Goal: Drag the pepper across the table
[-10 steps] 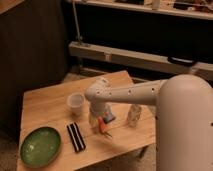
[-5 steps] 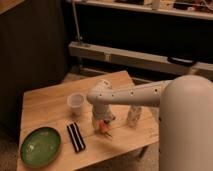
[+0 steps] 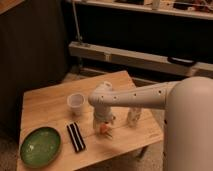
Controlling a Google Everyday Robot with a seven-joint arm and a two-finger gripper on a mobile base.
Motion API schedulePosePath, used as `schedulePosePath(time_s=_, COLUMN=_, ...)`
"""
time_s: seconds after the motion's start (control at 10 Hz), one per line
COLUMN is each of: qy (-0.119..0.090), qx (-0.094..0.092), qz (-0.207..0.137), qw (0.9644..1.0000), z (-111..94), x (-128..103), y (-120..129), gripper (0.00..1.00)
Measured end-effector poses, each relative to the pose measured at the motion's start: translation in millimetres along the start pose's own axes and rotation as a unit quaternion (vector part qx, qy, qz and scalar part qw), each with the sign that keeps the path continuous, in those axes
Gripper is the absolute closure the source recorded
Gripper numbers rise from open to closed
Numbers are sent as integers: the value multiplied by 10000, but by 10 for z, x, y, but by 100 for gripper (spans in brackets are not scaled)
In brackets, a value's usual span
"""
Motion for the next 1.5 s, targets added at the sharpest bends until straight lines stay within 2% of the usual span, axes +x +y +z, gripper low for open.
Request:
schedulePosePath(time_s=0.3, qy=54, qx=11, qz=-4, qw=10000, z=68, x=30, y=-31, gripper=38)
schedulePosePath(time_s=0.7, qy=227, qx=-107, qz=110, qw=9996, z=124, x=122, y=55, gripper=38)
schedulePosePath(time_s=0.9, qy=213, qx=-120, qz=127, qw=9996, z=168, x=134, y=65, gripper=40)
schedulePosePath(time_s=1.2, qy=191, qx=-77, qz=141, qw=9997, z=228, x=158, y=56, gripper=65)
schedulePosePath(time_s=1.5, qy=199, qx=-62, qz=139, qw=9997, z=234, x=178, y=51, gripper=66)
